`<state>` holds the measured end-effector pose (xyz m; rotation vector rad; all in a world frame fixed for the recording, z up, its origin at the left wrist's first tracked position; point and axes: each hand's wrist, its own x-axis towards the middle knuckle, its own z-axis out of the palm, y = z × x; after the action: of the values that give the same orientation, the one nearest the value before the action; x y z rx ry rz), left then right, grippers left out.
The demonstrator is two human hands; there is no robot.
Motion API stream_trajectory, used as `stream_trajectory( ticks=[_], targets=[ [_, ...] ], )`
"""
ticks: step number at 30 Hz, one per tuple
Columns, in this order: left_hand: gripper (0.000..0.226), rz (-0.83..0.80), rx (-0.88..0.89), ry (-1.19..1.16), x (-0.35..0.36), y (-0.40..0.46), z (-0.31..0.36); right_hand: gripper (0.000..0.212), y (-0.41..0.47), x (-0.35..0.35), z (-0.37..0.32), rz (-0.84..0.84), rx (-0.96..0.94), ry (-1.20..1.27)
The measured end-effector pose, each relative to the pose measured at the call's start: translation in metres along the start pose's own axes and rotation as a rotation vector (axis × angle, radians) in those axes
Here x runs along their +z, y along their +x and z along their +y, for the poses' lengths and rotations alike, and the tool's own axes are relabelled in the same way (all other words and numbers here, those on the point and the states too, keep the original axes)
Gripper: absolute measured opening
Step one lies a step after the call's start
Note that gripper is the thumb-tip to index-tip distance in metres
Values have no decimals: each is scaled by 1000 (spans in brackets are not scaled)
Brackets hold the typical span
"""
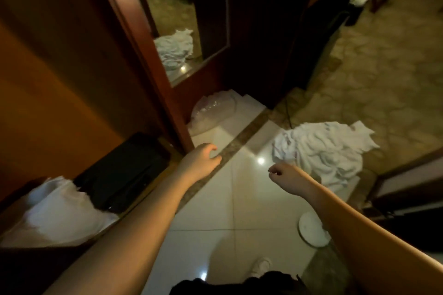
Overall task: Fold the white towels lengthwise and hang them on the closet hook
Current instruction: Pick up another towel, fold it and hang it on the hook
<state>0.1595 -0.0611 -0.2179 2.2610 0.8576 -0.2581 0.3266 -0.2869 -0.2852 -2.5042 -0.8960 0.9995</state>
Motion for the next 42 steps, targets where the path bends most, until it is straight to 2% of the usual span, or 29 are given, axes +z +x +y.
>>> stream_trajectory(
  ticks=[6, 14, 18, 24, 29, 35, 42],
  targets=[
    [48, -188, -23, 121, 78, 68, 62, 37, 13, -14, 105, -24, 190, 11],
    [45, -347, 12, 189, 146, 176, 129, 35, 55, -38, 205, -66, 420, 107],
    [43, -409, 16, 153, 170, 256, 162, 36, 100, -63, 248, -71, 491, 150],
    [36, -504, 119, 291, 205, 397, 214, 34, 185, -101, 300, -66, 639, 251],
    [34, -607, 134, 358, 233, 506, 250, 32, 252, -122, 340, -98, 715, 353],
    [34, -643, 102, 351, 300, 608, 250, 23, 339, -108, 403, -57, 812, 506],
    [34, -701, 9, 401, 414, 686, 191, 30, 436, -54, 498, -68, 842, 606]
  ],
)
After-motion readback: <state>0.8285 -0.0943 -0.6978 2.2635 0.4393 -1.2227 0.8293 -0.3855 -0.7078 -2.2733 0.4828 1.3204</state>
